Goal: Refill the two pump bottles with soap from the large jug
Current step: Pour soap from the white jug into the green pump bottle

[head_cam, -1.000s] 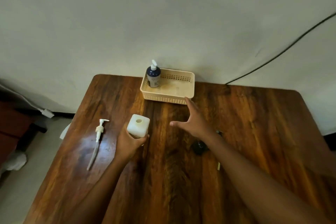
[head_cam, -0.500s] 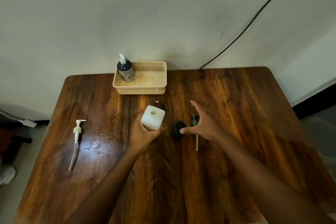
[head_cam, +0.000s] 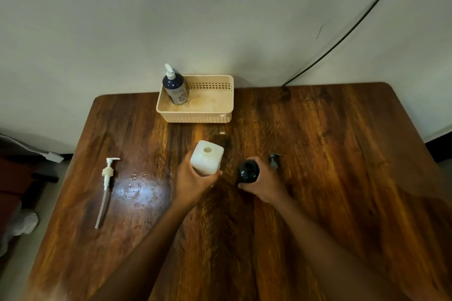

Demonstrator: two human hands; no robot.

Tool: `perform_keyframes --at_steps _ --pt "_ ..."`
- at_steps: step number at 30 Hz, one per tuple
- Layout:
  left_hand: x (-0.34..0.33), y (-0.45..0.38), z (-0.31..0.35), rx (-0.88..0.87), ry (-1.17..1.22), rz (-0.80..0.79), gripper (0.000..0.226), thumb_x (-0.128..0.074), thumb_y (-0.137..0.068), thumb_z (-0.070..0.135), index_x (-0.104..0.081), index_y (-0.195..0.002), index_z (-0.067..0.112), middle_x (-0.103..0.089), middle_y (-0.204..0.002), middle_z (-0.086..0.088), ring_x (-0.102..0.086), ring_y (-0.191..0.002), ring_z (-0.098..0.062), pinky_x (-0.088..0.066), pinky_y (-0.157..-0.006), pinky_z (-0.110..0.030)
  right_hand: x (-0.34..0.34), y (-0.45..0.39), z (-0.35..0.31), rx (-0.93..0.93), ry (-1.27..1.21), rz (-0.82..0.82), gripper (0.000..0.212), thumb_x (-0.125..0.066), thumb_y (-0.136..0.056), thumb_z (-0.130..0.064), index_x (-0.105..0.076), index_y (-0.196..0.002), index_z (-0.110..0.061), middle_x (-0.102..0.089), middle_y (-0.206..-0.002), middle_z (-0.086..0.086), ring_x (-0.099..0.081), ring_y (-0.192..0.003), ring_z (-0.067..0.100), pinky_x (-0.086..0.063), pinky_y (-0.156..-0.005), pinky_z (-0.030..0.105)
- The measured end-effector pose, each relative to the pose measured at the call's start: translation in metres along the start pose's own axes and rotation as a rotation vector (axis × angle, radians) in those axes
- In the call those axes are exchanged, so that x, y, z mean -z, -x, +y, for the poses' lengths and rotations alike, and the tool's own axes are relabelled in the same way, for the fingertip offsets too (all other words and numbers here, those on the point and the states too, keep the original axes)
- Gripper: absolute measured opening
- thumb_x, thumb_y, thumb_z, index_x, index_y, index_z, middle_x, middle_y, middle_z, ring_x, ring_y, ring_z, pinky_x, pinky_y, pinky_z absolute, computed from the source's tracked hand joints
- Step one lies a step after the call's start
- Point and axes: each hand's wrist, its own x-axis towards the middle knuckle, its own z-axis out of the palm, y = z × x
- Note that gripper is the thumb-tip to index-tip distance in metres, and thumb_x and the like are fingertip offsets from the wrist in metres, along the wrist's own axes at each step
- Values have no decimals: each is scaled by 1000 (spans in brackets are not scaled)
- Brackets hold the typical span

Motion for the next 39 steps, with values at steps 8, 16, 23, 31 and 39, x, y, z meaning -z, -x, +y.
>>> perform_keyframes --at_steps 8,16,23,31,39 --pt "33 -10 40 -120 -10 28 79 -96 -70 12 -55 -134 30 -69 -114 16 -67 -102 8 -57 -72 -14 27 -7 -52 43 -129 119 71 -95 -64 -38 -54 -122 -42 -60 -117 -19 -57 -110 7 -45 -85 21" --pt "94 -28 148 -409 -43 86 75 -93 -69 34 -53 -130 49 -64 -122 37 -62 -117 9 -51 -86 -6 90 3 -153 94 -238 159 88 -96 -60 -34 -53 -137 -35 -58 -128 -11 -56 -117 15 -49 -89 30" --pt "139 -39 233 -505 -180 103 85 -89 -59 49 -54 -136 39 -64 -120 22 -63 -107 -1 -48 -75 -4 123 37 -240 217 -302 215 68 -87 -44 -47 -53 -95 -77 -67 -96 -35 -64 -94 1 -49 -65 14" --pt "175 -45 297 -617 -406 62 86 -90 -58 40 -55 -137 35 -64 -118 15 -62 -104 -12 -52 -74 -20 138 69 -308 355 -354 194 55 -83 -58 -25 -65 -110 -32 -74 -98 -5 -71 -95 17 -58 -76 29" --pt "194 -45 328 -697 -603 37 88 -93 -58 38 -55 -137 32 -63 -118 11 -59 -103 -14 -47 -73 -22 144 75 -342 428 -273 176 61 -83 -58 -26 -63 -115 -30 -73 -107 0 -69 -101 20 -58 -84 34"
